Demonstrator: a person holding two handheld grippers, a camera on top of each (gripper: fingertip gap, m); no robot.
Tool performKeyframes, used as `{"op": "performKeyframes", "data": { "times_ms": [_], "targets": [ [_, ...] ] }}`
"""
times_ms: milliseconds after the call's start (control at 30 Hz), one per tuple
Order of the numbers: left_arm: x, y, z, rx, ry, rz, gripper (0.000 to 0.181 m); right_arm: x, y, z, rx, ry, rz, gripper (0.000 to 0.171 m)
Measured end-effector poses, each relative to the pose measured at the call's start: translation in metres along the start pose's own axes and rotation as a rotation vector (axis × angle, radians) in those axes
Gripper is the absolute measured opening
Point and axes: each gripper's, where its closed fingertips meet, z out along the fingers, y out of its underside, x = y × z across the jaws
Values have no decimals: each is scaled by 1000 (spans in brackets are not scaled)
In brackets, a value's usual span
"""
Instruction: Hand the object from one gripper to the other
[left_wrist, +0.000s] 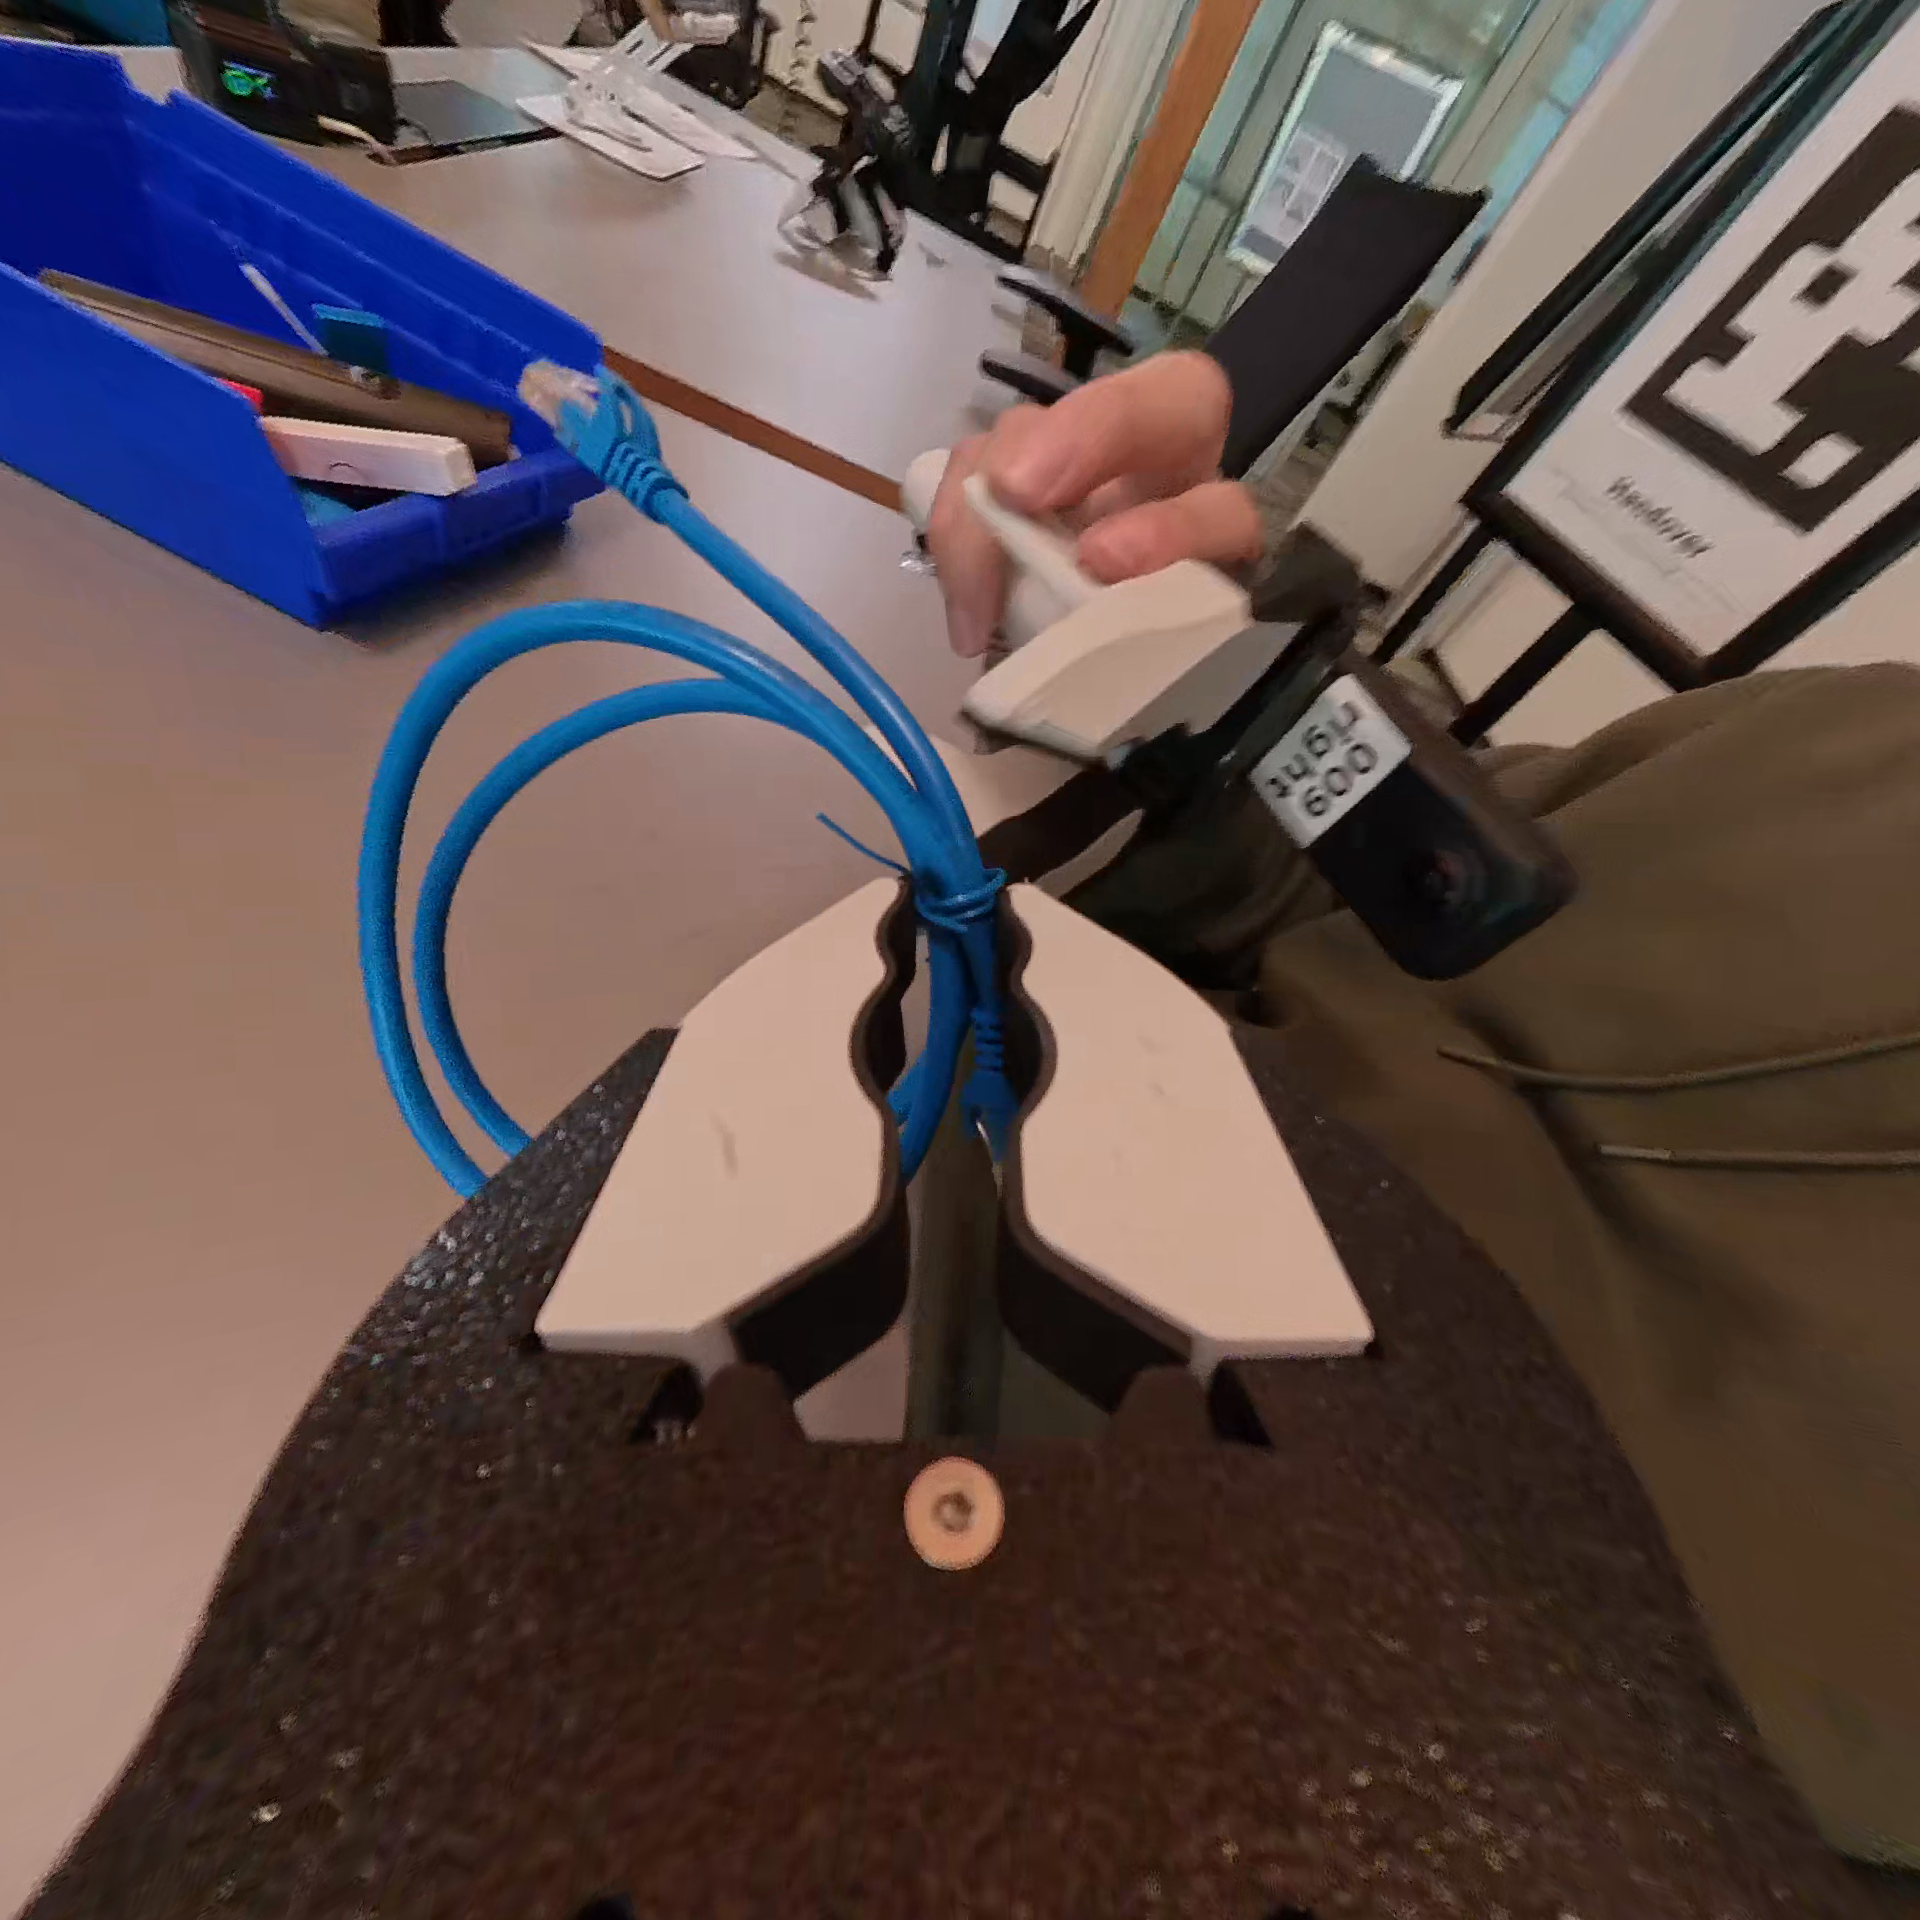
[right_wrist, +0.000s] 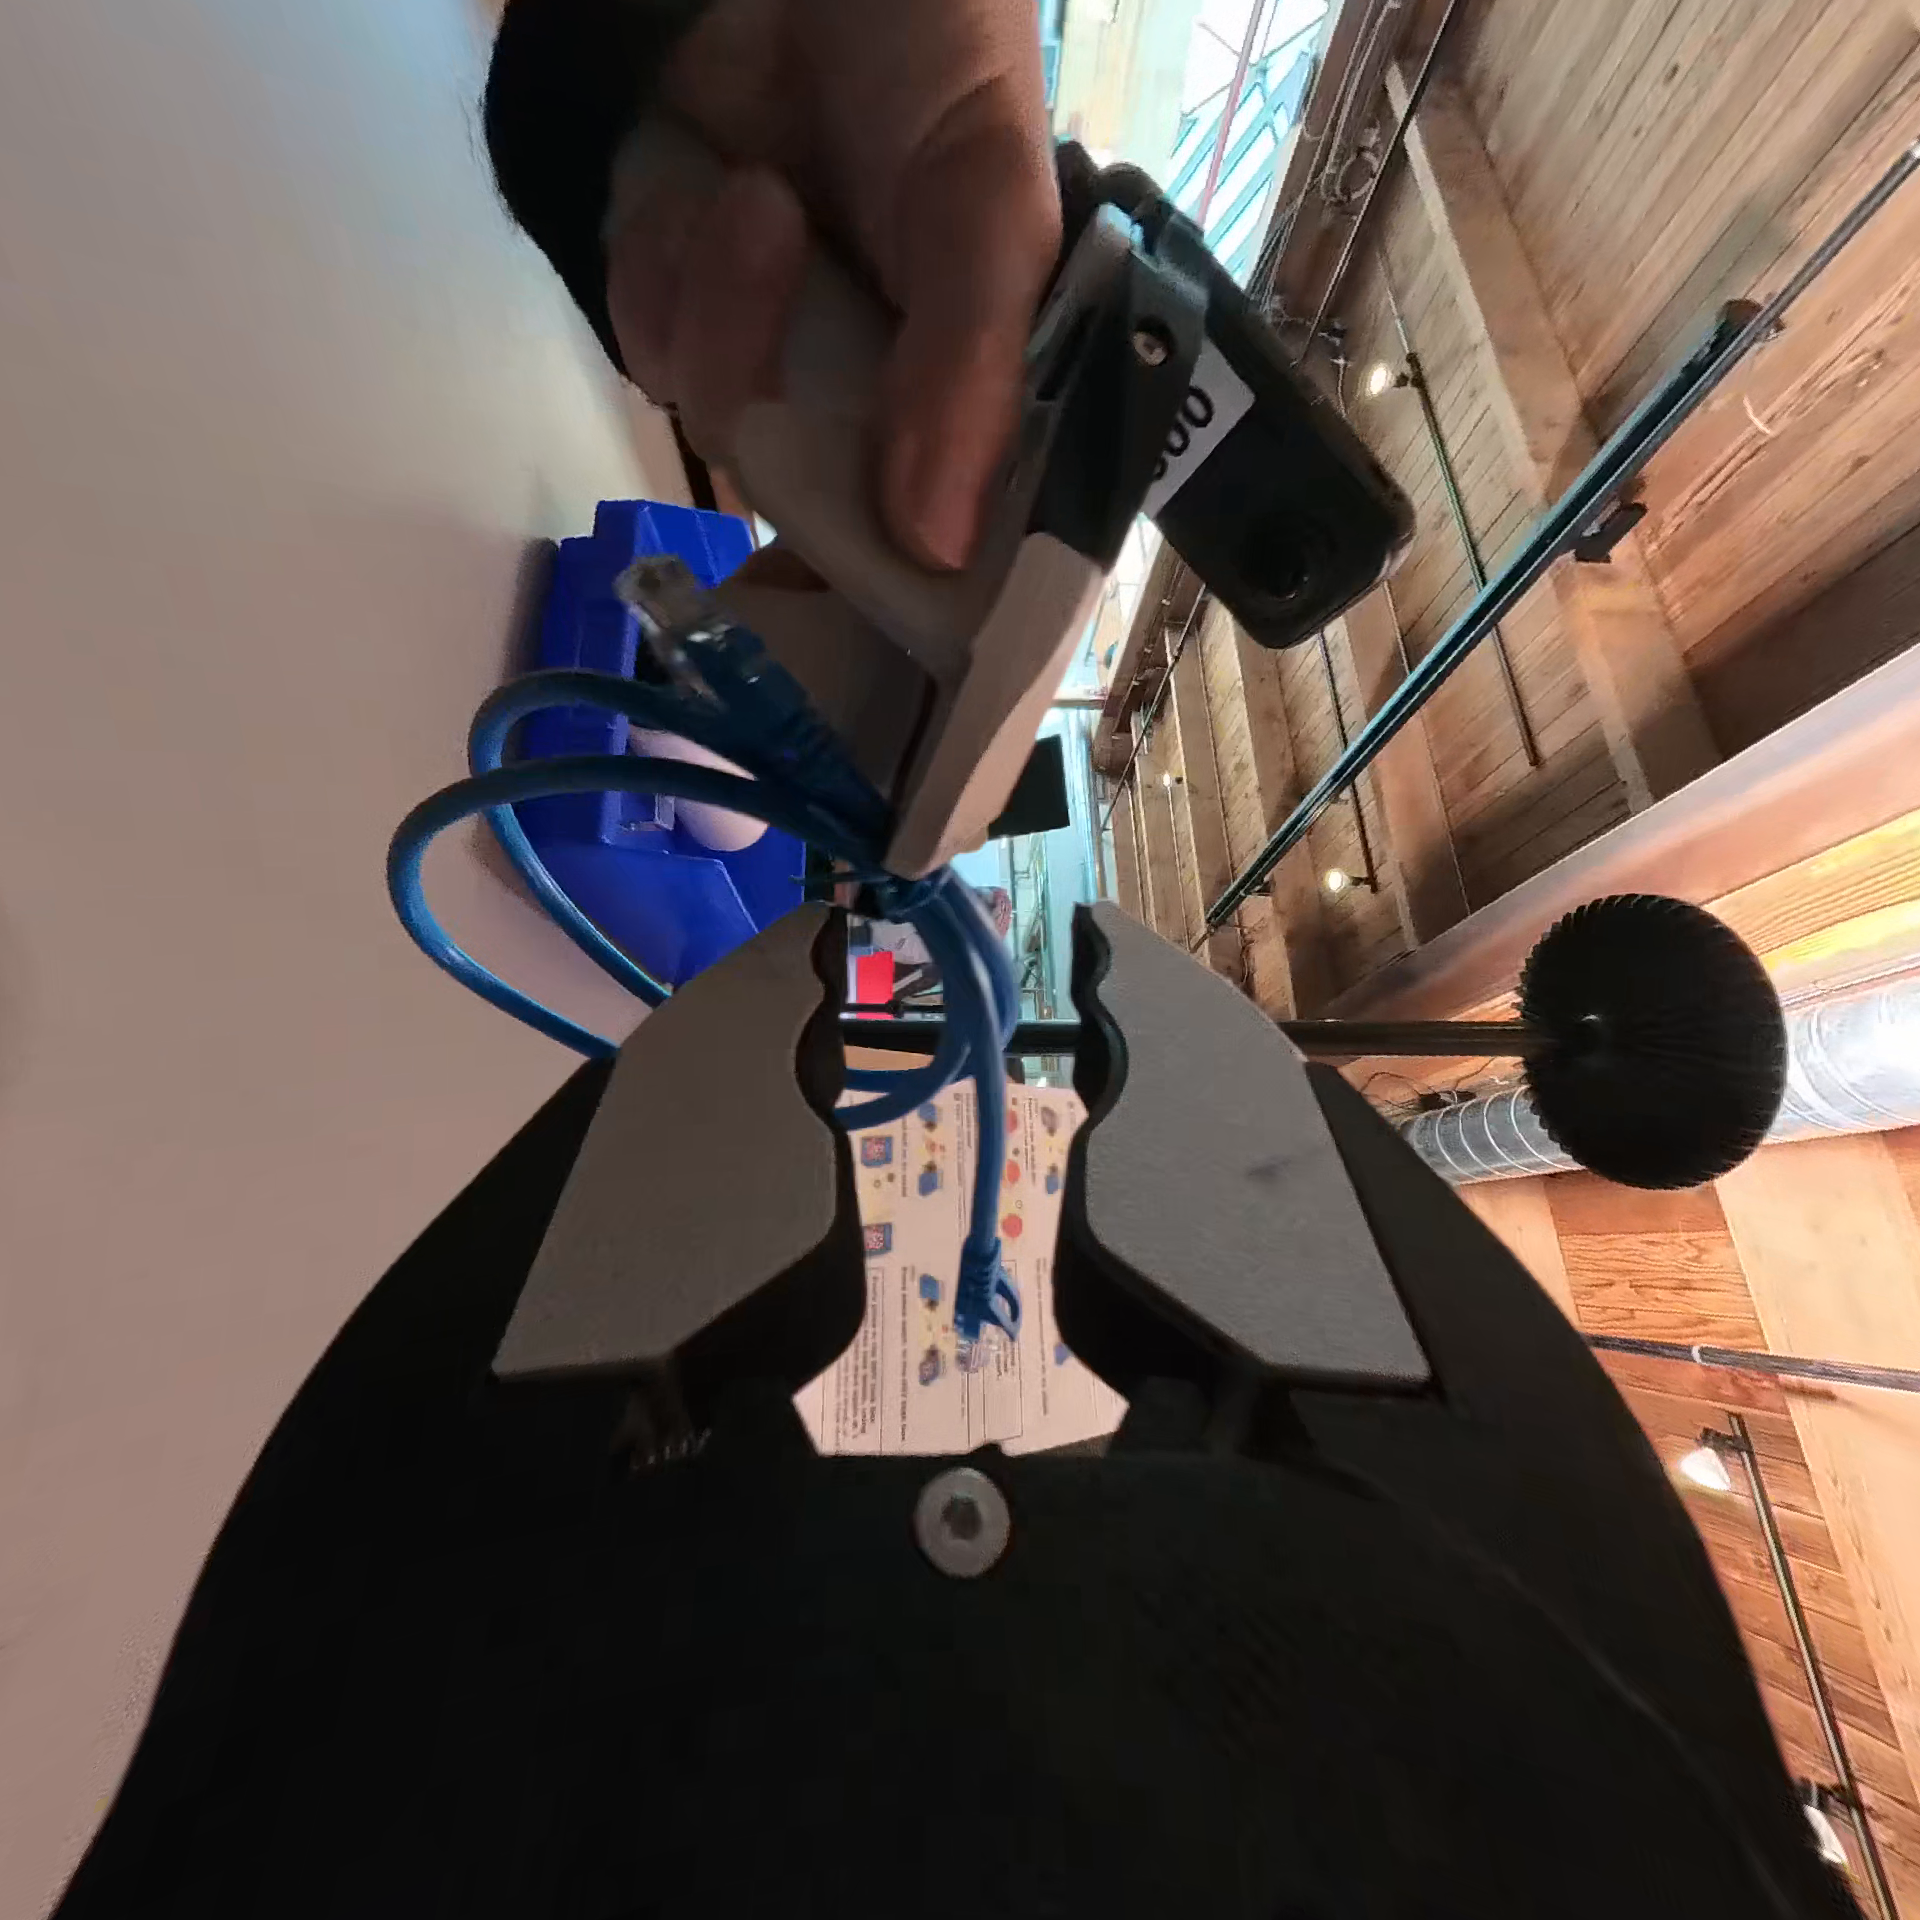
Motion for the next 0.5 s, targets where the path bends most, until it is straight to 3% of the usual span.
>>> {"op": "performKeyframes", "data": {
  "times_ms": [100,200,267,367,500],
  "targets": [
    [16,-2,3,22,113,-57,14,-2,3,1,-12,23,-50,35],
    [13,7,9,-25,86,-67,16,-3,7,3,-39,42,-120,12],
    [8,3,10,4,77,-82,17,-4,15,4,-75,51,-92,8],
    [-10,-15,4,121,-55,3,24,-2,45,7,-208,45,74,6],
    [-19,-42,-21,272,-316,291,52,-13,94,0,-409,-63,455,6]
  ]
}}
